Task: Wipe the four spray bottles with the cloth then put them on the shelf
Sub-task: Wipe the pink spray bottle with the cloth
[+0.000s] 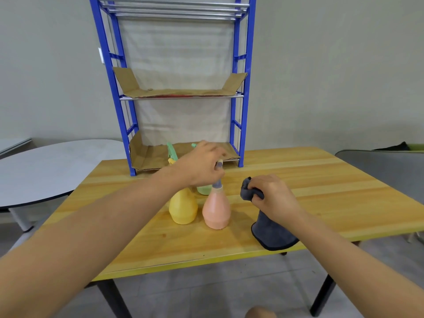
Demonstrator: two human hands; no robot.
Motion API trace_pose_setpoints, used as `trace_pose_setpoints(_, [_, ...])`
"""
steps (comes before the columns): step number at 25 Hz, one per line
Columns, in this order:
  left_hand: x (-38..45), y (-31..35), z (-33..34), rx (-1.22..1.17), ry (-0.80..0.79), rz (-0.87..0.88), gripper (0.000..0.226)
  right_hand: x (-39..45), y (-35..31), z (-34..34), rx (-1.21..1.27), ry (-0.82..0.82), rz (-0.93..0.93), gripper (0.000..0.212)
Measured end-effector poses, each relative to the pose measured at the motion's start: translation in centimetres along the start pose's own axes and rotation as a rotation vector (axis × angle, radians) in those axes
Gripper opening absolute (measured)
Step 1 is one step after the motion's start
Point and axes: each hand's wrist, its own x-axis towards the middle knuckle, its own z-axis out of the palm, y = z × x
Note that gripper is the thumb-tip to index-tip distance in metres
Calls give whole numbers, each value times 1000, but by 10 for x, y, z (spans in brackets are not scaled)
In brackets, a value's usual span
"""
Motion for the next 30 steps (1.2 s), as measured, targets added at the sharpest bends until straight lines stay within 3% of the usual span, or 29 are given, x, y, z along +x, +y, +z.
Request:
trace_pose_setpoints(2, [-2,8,6,-100,11,-272,60,2,-7,3,24,-5,-11,24])
trace_pose_setpoints(5, [-2,21,17,-149,-112,-391,59,3,-15,9,44,0,-40,28])
trace_pose_setpoints(10, [3,22,33,-114,-186,-328,38,-8,-19,14,40,11,-92,34])
trace_pose_setpoints(15, [7,-7,24,-136,-246,-198,30,-13,-29,18,30,-4,-214,16])
trace_pose_setpoints(20, [12,-19,25,-121,-223,-138,31,-5,-56,35,-36,69,-390,17])
trace_pose_setpoints(23, [16,-23,24,-117,-230,-95,26,2,-62,55,-91,80,-399,15])
trace_pose_setpoints(25, [16,-26,22,-119,-243,-69,24,-5,-59,69,-75,44,-381,17])
trace_pose_setpoints(28, [17,-27,22,-96,-246,-46,23,-21,-58,81,-260,-157,-483,22])
trace_pose_setpoints(30, [19,-23,23,-56,-250,-60,26,-23,-56,79,-298,-172,-495,23])
